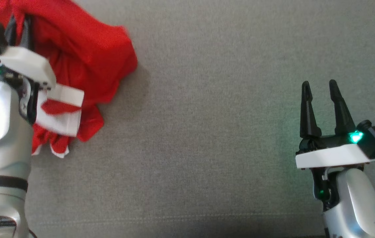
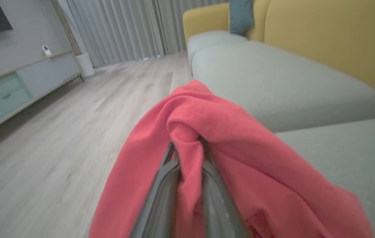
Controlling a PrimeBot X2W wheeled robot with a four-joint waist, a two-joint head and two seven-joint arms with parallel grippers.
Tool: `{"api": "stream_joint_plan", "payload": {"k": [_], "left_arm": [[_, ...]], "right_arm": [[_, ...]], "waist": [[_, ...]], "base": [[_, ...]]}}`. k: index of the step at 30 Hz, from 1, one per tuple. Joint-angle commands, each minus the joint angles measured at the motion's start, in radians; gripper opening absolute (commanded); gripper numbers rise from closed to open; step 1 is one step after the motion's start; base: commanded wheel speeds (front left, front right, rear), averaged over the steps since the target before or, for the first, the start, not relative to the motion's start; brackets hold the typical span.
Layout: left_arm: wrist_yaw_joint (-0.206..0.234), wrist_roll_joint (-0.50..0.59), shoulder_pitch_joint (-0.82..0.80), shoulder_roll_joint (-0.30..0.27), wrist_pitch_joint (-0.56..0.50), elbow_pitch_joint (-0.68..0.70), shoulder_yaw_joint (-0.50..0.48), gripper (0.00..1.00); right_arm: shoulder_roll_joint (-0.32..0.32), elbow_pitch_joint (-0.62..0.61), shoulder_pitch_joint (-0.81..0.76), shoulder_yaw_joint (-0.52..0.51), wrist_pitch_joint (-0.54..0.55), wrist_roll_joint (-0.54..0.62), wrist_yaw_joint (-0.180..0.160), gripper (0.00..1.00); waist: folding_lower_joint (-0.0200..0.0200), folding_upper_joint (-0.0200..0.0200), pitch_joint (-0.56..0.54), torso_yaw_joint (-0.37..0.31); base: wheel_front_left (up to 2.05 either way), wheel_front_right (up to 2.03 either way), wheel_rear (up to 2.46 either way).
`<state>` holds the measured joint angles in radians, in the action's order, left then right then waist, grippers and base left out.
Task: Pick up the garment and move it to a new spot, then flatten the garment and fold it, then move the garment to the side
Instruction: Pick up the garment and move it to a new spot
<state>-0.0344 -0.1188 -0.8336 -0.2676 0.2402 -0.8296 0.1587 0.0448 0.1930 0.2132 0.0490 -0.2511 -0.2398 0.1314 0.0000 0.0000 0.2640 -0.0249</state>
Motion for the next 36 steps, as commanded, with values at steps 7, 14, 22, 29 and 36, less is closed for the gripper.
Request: {"api": "stream_joint_plan", "payload": {"k": [7, 14, 22, 29, 36], "left_arm": [[0.016, -0.008, 0.003, -0.010, 0.020, 0.275, -0.017, 0.00], [0.025, -0.026, 0.074, 0.038, -0.054, 0.484, 0.019, 0.00], [0.050, -0.049, 0.155, 0.103, -0.141, 0.663, 0.062, 0.00], [0.104, -0.068, 0.188, 0.170, -0.159, 0.661, 0.096, 0.00], [0.128, -0.048, 0.168, 0.184, -0.145, 0.468, 0.132, 1.00]], "right_arm": [[0.005, -0.014, -0.037, 0.021, -0.011, -0.017, -0.001, 1.00], [0.005, -0.021, -0.054, 0.020, -0.011, -0.026, -0.001, 1.00], [0.005, -0.050, -0.038, 0.041, -0.011, -0.039, -0.001, 1.00], [0.005, -0.099, -0.023, 0.098, -0.011, -0.058, -0.001, 1.00], [0.005, -0.147, -0.033, 0.136, -0.011, -0.087, -0.001, 1.00]], "waist": [[0.0000, 0.0000, -0.124, -0.006], [0.0000, 0.0000, -0.173, -0.057], [0.0000, 0.0000, -0.153, -0.177], [0.0000, 0.0000, -0.083, -0.328], [0.0000, 0.0000, -0.019, -0.388]], "base": [[0.00, 0.00, 0.00], [0.00, 0.00, 0.00], [0.00, 0.00, 0.00], [0.00, 0.00, 0.00], [0.00, 0.00, 0.00]]}}
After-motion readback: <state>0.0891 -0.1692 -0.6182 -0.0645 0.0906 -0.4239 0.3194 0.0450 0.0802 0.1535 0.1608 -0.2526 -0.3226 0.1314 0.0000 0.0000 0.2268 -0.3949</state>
